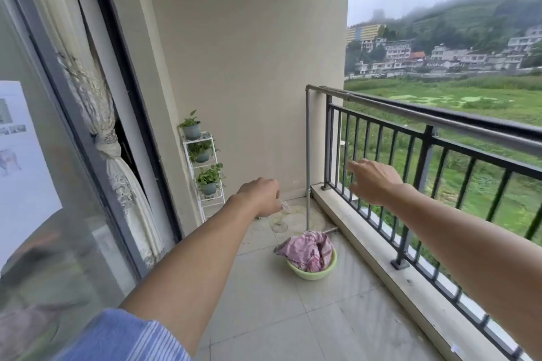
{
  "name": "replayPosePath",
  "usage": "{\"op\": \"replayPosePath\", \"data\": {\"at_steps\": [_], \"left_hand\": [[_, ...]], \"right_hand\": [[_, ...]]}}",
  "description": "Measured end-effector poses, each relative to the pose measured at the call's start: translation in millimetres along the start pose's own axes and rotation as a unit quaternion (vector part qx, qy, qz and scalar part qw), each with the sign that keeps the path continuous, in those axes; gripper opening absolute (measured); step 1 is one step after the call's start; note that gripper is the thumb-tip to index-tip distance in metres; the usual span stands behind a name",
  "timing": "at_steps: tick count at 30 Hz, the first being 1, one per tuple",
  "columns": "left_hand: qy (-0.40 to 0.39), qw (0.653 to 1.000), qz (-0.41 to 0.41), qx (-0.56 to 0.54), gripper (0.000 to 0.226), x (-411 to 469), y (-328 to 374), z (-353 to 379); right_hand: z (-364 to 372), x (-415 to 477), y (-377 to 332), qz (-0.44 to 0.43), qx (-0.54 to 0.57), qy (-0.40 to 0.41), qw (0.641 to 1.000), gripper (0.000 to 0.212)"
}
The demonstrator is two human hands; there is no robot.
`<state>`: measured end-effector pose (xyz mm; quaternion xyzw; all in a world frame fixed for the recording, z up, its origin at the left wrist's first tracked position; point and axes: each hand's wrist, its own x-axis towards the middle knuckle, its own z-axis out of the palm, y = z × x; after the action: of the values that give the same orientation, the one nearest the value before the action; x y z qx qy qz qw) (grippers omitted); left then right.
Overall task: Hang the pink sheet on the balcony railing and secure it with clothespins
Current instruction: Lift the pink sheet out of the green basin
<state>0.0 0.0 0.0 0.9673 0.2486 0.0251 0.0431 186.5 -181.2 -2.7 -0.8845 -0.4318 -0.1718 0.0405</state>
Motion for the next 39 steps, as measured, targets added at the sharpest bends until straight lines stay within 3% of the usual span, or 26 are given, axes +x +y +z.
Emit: {"op": "replayPosePath", "data": {"at_steps": [5, 9, 14, 27, 39], "left_hand": [[-0.018, 1.000, -0.023, 0.006, 0.021, 34.4, -32.7, 27.1], [-0.046, 0.999, -0.023, -0.001, 0.006, 82.2, -70.6, 55.1], [-0.081, 0.996, -0.035, -0.029, 0.022, 169.6, -132.5, 85.6], [-0.159, 0.986, -0.012, -0.051, 0.028, 381.8, -242.2, 151.1], [-0.276, 0.959, -0.006, -0.062, 0.030, 627.5, -298.1, 283.2]], "right_hand": [[38.4, 35.5, -17.0, -0.010, -0.014, -0.037, 0.999, 0.015], [89.5, 80.6, -30.2, -0.009, -0.008, -0.068, 0.998, 0.020], [162.0, 159.4, -49.2, 0.002, 0.002, -0.107, 0.994, 0.027], [307.4, 342.0, -61.1, 0.068, 0.028, -0.200, 0.977, 0.023], [539.3, 500.5, -41.3, 0.106, 0.063, -0.334, 0.934, 0.021]]}}
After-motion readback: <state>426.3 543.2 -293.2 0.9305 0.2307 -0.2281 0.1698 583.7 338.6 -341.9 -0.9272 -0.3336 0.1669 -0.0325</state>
